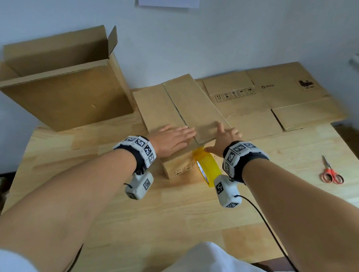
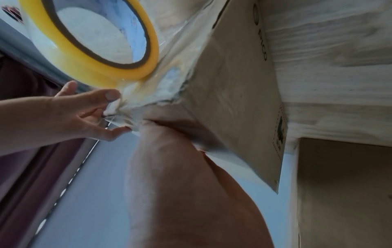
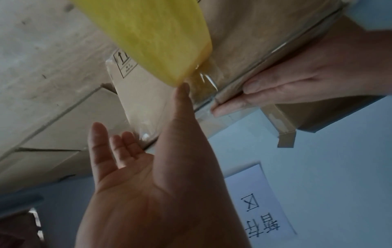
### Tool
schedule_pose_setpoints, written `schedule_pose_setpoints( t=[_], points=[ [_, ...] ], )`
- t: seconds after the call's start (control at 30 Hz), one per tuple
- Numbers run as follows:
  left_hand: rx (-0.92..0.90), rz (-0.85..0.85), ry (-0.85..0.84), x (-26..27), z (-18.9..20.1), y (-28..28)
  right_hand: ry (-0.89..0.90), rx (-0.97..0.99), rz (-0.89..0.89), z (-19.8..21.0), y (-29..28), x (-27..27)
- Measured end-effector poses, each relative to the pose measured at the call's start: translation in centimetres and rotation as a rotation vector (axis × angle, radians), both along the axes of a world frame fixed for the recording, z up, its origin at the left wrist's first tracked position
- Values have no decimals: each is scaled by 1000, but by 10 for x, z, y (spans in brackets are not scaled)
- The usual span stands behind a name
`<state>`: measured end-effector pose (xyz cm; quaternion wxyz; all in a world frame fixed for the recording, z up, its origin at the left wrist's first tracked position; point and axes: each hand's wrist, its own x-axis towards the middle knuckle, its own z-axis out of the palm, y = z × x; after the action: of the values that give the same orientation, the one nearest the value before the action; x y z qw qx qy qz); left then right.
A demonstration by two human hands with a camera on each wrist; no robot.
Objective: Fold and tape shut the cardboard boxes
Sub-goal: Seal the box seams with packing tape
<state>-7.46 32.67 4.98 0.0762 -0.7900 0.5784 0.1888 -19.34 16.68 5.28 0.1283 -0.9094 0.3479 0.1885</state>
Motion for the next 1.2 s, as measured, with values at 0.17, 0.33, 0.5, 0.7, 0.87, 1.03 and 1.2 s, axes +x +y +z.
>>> schedule_pose_setpoints(
  t=[0.17,0.33,0.5,0.7,0.87,1.03,1.2],
  points=[
    [51,196,21,17,3,-16,34,-109,85,4,-8,7],
    [100,341,41,28,1,-28,48,24,109,9,-16,12],
    [101,313,19,28,3,-28,142,41,116,19,-10,15],
    [38,144,-7,0,3,-18,145,28,52,26,1,18],
    [-51,79,-3,-21,-2,-13,102,11,19,22,5,15],
    [-78,38,-37,-24,-9,-11,84,64,21,16,0,13],
    [-59,35,-75,-19,-11,-7,-43,161,34,14,-6,1]
  ],
)
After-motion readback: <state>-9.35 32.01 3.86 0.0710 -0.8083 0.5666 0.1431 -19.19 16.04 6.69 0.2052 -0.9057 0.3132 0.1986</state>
